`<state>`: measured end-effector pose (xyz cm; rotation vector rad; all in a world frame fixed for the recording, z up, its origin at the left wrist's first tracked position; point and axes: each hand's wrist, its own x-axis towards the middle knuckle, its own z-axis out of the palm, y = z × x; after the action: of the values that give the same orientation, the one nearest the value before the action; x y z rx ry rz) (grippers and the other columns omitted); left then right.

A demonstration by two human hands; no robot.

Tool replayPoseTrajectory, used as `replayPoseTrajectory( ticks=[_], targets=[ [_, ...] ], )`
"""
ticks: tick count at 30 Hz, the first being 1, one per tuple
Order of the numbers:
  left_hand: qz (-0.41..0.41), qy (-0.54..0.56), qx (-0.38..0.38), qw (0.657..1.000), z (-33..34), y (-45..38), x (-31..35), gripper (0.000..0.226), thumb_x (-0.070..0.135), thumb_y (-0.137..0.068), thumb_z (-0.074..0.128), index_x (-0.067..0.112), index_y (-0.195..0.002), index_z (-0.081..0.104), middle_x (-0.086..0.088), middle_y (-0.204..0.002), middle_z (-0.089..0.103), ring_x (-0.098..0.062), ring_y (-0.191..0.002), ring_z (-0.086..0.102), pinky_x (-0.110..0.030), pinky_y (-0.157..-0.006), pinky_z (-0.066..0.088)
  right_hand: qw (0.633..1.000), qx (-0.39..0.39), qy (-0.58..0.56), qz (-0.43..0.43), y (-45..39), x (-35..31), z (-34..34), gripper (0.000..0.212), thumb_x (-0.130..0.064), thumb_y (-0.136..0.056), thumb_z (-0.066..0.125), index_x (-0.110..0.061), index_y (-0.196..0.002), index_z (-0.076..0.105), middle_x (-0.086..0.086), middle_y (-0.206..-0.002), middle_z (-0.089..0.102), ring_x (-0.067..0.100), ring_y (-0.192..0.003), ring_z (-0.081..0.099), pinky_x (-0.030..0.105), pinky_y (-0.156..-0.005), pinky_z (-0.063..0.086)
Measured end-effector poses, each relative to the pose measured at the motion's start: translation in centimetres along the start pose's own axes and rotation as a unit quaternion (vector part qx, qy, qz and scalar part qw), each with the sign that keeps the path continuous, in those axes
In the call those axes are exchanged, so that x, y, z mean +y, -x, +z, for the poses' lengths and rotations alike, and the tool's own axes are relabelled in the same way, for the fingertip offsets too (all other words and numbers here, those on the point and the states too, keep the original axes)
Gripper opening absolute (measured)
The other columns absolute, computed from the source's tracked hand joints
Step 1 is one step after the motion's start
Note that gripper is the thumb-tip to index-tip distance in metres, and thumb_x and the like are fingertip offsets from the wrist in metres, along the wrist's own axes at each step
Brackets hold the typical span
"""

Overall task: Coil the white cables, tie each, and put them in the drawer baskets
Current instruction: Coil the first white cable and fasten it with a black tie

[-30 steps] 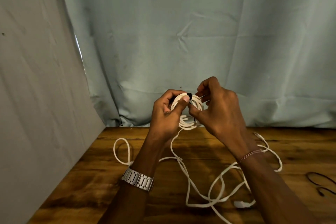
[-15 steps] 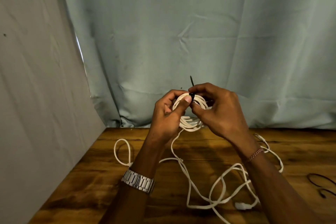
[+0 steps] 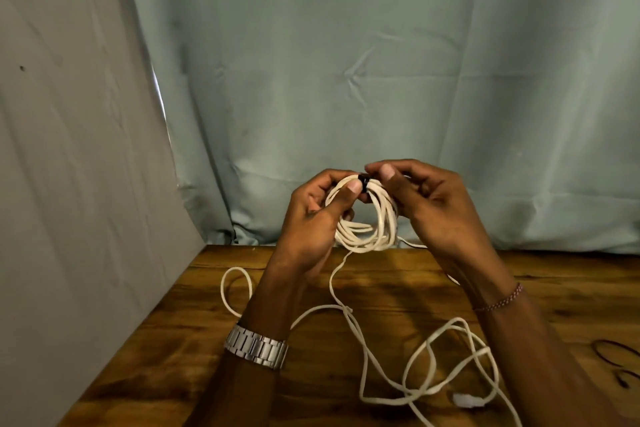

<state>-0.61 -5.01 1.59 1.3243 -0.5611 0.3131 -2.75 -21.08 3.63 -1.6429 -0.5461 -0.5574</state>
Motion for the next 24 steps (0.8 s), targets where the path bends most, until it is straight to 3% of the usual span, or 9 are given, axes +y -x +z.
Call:
replayPoseTrajectory(
  ticks=[3, 8, 13, 24],
  targets=[
    [-0.004, -0.004, -0.005, 1.0, 0.0, 0.1, 0.0, 0.011, 0.012, -0.098, 0.058, 0.013, -0.1, 0.069, -0.004, -0.088, 0.072, -0.012, -0.083, 0.064, -0.027, -0.072, 0.048, 0.999, -0.004, -0.037, 0.026, -0.1, 0.2, -0.3, 0.017, -0.022, -0.093, 0.068, -0.012, -0.105, 0.075, 0.005, -0.093, 0.079, 0.023, -0.09, 0.077, 0.041, -0.086, 0.062],
    [-0.002, -0.027, -0.012, 1.0, -0.1, 0.1, -0.1, 0.014, 0.014, -0.098, 0.059, 0.009, -0.107, 0.068, -0.003, -0.091, 0.073, -0.009, -0.084, 0.066, -0.027, -0.074, 0.049, 0.999, -0.037, -0.011, 0.03, -0.4, 0.1, -1.0, 0.015, -0.022, -0.093, 0.066, -0.009, -0.1, 0.07, 0.004, -0.088, 0.079, 0.019, -0.082, 0.076, 0.026, -0.075, 0.059],
    [0.011, -0.053, -0.012, 0.998, 0.0, 0.1, -0.3, 0.017, 0.016, -0.098, 0.061, 0.008, -0.11, 0.069, -0.005, -0.091, 0.073, -0.011, -0.085, 0.066, -0.03, -0.073, 0.048, 0.995, -0.1, 0.018, 0.021, -0.5, 0.1, -1.9, 0.015, -0.021, -0.098, 0.058, -0.009, -0.103, 0.066, -0.004, -0.112, 0.076, 0.014, -0.096, 0.073, 0.025, -0.079, 0.058],
    [0.063, -0.104, -0.01, 0.993, 0.5, 0.2, 0.1, 0.016, 0.009, -0.096, 0.062, 0.0, -0.108, 0.067, 0.003, -0.083, 0.07, 0.0, -0.072, 0.063, -0.015, -0.069, 0.047, 0.991, -0.113, 0.065, 0.006, -0.7, 0.6, -2.4, 0.016, -0.017, -0.101, 0.054, -0.007, -0.103, 0.066, -0.005, -0.111, 0.073, 0.006, -0.09, 0.071, 0.017, -0.074, 0.052]
  ],
)
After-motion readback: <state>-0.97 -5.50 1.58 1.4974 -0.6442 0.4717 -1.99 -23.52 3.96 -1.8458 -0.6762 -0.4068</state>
